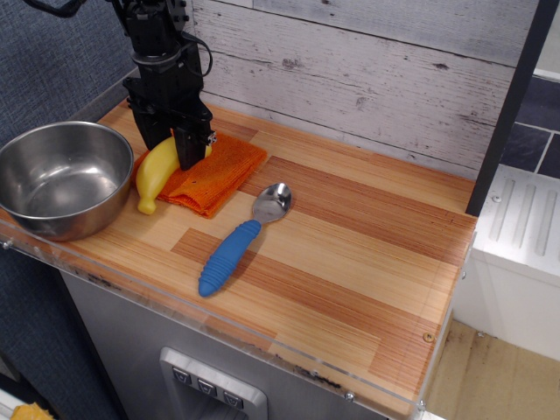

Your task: Move banana to far right corner

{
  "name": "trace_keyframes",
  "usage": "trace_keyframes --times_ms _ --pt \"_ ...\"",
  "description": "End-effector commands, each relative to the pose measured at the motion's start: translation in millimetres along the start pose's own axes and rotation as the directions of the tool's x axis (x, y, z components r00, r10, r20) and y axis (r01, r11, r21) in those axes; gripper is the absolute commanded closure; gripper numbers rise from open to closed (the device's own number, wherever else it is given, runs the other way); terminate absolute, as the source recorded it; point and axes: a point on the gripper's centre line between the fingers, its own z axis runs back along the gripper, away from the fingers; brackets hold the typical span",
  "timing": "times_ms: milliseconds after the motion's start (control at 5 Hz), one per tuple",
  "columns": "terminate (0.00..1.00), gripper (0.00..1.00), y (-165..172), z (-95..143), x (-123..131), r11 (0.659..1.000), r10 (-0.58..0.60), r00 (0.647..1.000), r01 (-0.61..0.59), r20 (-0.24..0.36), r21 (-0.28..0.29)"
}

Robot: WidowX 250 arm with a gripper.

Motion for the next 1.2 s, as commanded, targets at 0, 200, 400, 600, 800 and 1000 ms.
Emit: trace_keyframes --times_ms 0,200,400,600,800,1000 --pt "0.0 1.0 -2 14 2 1.0 -0.006 1.0 0.006 0.031 0.003" --pt "0.0 1.0 -4 41 1 0.998 0.033 0.996 -0.028 0.088 -0.058" --pt "0.0 1.0 -21 72 1 0.993 0.058 0.984 -0.039 0.167 -0.113" --pt "0.0 1.0 -56 74 5 0.992 0.032 0.988 -0.013 0.153 -0.128" --pt "0.0 1.0 -101 58 11 0.996 0.0 0.994 0.01 0.105 -0.092" --pt "0.0 1.0 -134 45 24 0.996 -0.001 0.996 0.009 0.091 -0.089"
